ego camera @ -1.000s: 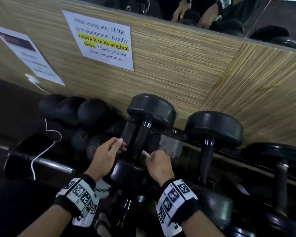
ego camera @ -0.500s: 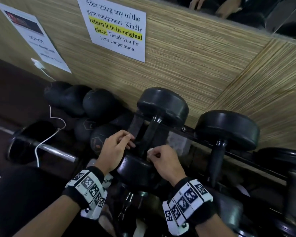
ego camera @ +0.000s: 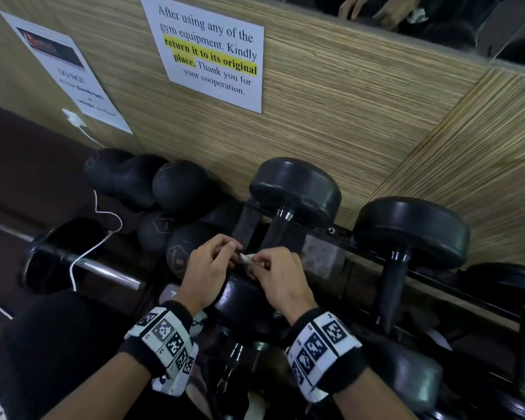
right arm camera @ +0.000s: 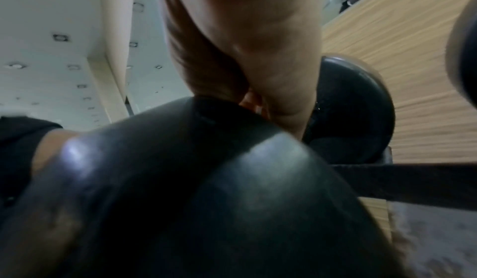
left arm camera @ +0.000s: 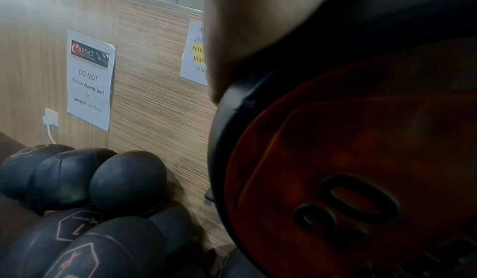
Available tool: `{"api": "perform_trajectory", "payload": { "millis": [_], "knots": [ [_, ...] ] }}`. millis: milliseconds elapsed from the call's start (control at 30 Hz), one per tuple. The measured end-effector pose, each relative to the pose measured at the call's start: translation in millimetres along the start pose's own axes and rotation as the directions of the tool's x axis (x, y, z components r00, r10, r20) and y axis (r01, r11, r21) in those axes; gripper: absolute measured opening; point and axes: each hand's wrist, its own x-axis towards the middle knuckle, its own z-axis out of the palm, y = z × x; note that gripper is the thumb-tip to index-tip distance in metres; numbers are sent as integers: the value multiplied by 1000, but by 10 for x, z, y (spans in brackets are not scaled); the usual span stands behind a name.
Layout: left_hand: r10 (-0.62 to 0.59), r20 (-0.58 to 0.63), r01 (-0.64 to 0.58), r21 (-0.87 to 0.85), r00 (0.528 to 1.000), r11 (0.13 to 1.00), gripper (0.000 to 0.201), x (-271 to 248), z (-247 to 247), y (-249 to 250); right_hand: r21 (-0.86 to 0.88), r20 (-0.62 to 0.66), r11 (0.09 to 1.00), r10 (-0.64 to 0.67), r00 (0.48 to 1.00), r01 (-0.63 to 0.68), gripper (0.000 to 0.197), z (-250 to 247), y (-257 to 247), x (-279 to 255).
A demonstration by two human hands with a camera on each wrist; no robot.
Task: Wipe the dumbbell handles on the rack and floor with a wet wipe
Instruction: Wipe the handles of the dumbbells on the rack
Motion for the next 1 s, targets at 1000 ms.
{"api": "perform_trajectory", "payload": {
  "millis": [1000],
  "knots": [
    [-6,-44,4,-35,999,999,19,0,9,-42,121,81,943,300,950,-309,38,28,353,102]
  ]
}}
